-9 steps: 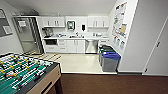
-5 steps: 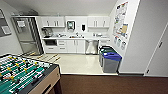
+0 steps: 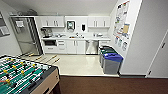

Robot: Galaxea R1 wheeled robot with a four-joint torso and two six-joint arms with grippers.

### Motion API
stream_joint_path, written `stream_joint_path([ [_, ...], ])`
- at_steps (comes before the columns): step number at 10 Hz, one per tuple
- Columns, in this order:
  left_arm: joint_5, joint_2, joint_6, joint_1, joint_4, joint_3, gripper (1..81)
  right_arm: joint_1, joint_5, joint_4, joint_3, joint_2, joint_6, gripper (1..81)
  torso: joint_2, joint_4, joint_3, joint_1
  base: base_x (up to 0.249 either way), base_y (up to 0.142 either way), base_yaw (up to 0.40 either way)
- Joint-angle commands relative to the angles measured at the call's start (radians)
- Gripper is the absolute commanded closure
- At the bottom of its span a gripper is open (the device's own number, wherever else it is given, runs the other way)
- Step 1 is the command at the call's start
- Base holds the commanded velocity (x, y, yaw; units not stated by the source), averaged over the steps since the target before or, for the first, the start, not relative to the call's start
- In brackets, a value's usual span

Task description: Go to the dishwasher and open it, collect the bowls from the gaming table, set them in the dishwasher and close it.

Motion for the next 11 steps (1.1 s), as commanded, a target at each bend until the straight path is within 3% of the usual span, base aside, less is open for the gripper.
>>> stream_joint_path([
  [1, 0.058, -0.014, 0.009, -0.049, 0.010, 0.014, 1.0, 0.038, -0.053, -0.008, 0.010, -0.011, 0.000, 1.0, 0.000, 0.000, 0.000, 0.000, 0.126, 0.000, 0.000],
  [7, 0.058, -0.014, 0.009, -0.047, 0.010, 0.014, 1.0, 0.044, -0.053, -0.009, 0.009, -0.014, -0.002, 1.0, 0.000, 0.000, 0.000, 0.001, 0.124, 0.000, 0.000],
  [11, 0.058, -0.015, 0.009, -0.047, 0.008, 0.016, 1.0, 0.046, -0.053, -0.011, 0.009, -0.014, -0.002, 1.0, 0.000, 0.000, 0.000, 0.001, 0.101, -0.073, 0.000],
])
